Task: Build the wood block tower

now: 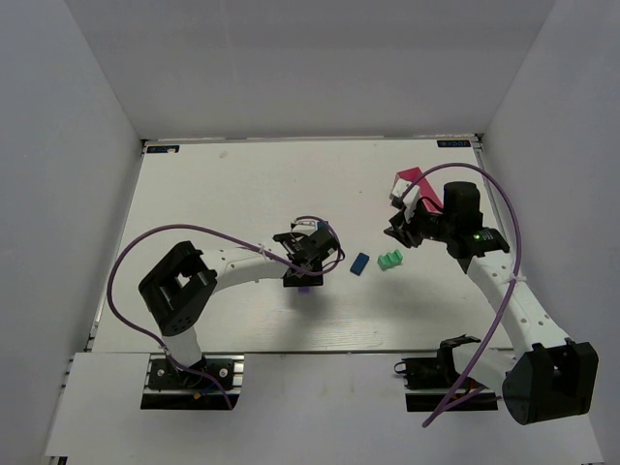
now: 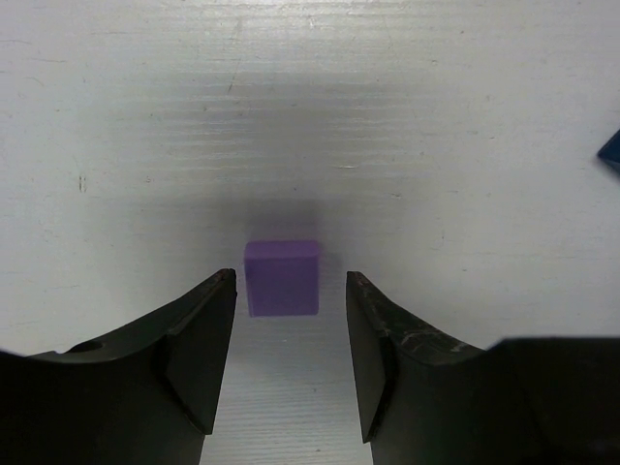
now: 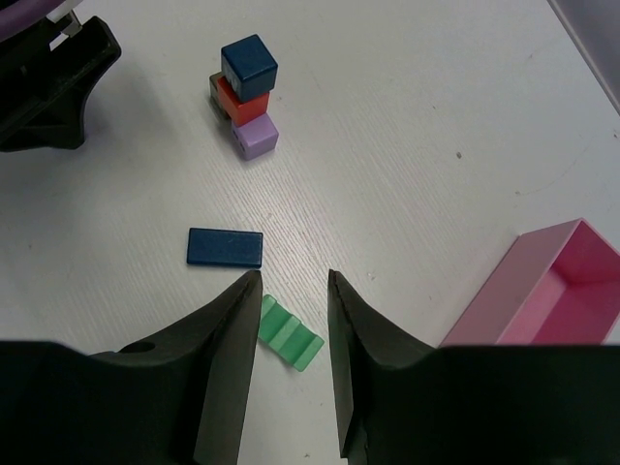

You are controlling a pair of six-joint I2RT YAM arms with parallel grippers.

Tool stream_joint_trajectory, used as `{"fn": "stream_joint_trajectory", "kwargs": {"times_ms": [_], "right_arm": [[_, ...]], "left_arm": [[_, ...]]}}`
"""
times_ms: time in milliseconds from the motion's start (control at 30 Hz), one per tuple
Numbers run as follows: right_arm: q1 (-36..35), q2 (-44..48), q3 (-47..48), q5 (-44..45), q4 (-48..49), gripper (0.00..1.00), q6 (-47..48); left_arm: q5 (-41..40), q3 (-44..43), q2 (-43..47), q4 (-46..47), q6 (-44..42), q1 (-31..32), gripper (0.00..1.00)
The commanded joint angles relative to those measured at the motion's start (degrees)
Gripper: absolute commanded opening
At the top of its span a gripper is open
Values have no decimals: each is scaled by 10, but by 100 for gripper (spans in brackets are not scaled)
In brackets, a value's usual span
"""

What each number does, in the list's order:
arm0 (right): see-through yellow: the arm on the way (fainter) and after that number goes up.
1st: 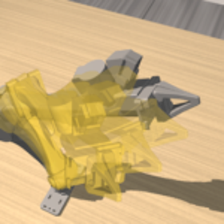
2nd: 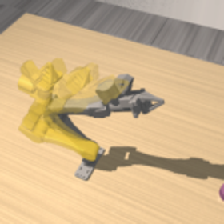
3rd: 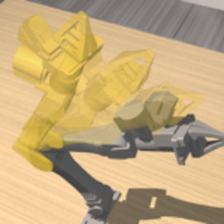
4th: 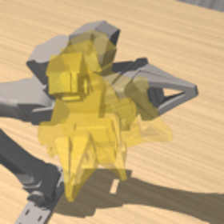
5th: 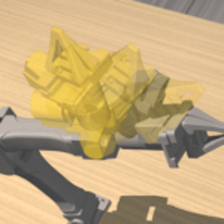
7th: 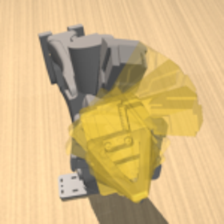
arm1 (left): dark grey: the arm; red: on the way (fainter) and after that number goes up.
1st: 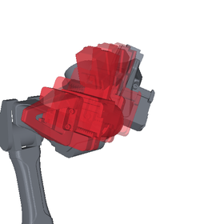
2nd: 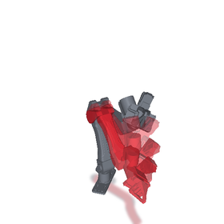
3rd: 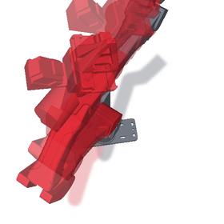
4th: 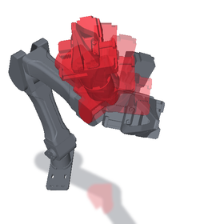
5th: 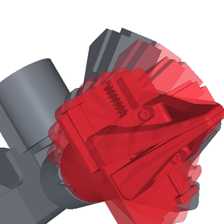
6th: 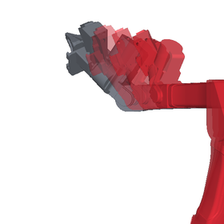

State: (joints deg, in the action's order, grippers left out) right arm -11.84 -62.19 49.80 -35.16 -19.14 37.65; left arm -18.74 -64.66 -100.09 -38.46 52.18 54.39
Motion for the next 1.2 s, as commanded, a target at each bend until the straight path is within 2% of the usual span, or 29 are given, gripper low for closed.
{"fn": "stream_joint_trajectory", "kwargs": {"times_ms": [0,733,867,900,967,1167], "right_arm": [[5,14,-1,-18,16,40,-5],[10,15,-9,-25,11,41,-3],[12,19,-9,-25,11,41,-2],[12,19,-9,-25,12,41,-3],[12,21,-9,-26,10,41,-2],[14,21,-11,-27,10,41,-3]], "left_arm": [[-14,7,-3,5,7,3,59],[-14,12,-25,15,13,3,57],[-14,12,-25,10,13,3,47],[-14,12,-20,10,13,3,40],[-25,12,-4,3,13,3,35],[-86,-2,68,-39,-26,3,32]]}}
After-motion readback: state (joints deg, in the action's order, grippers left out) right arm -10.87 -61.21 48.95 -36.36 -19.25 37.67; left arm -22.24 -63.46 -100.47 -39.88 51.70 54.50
